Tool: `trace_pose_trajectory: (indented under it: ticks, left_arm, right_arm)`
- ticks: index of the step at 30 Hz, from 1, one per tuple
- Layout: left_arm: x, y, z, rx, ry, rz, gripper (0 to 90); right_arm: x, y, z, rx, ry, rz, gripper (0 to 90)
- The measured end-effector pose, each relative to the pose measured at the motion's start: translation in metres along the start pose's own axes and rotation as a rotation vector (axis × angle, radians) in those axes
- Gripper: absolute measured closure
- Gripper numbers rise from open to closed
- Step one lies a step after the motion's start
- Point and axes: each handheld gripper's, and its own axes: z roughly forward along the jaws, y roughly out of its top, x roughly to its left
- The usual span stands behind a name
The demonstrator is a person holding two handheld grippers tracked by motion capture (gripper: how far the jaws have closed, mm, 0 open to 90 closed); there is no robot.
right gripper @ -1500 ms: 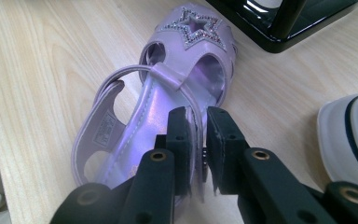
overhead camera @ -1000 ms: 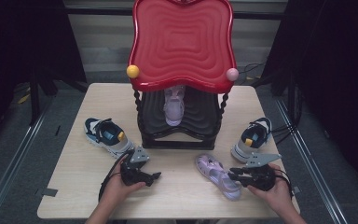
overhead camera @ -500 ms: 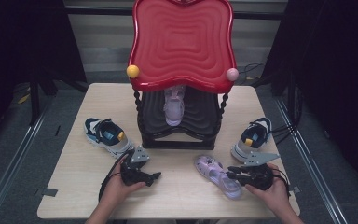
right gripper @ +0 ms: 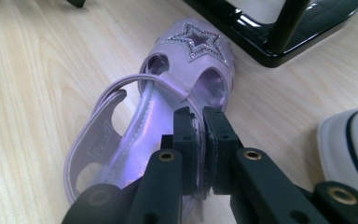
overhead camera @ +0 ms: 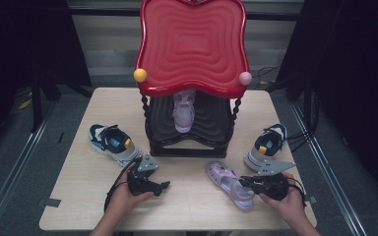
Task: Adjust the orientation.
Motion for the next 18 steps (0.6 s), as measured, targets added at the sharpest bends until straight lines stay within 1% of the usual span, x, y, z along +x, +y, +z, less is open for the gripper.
trace_pose_trajectory:
  ticks: [2, 4, 5, 6, 10, 14, 18]
  left_arm:
    - [0.0, 0.0, 0.0, 0.0, 0.0, -0.001, 15.6]
    - [0.0, 0.0, 0.0001, 0.0, 0.0, -0.001, 15.6]
    - [0.0, 0.0, 0.0001, 0.0, 0.0, -0.001, 15.6]
    - [0.0, -0.0001, 0.0002, -0.003, -0.001, -0.001, 15.6]
    - [0.0, 0.0, 0.0001, 0.0, 0.0, -0.001, 15.6]
    - [0.0, 0.0, 0.0, 0.0, 0.0, 0.0, 15.6]
    - [0.0, 0.0, 0.0001, 0.0, 0.0, 0.0, 15.6]
  right_arm:
    - [-0.0004, 0.0002, -0.0006, -0.004, 0.002, 0.004, 84.7]
    - [-0.0001, 0.0, -0.0015, -0.007, -0.01, 0.0, 84.9]
    - [-0.0002, 0.0, -0.0015, -0.01, -0.004, -0.001, 84.9]
    - [0.0002, 0.0001, -0.0019, -0.014, -0.01, -0.008, 85.0]
    - [0.0016, 0.0005, -0.0037, -0.018, -0.018, -0.012, 85.0]
    - [0.0028, 0.0012, -0.0058, -0.034, -0.028, -0.024, 85.1]
    - [0.0049, 0.0015, -0.0044, -0.037, -0.042, -0.036, 85.1]
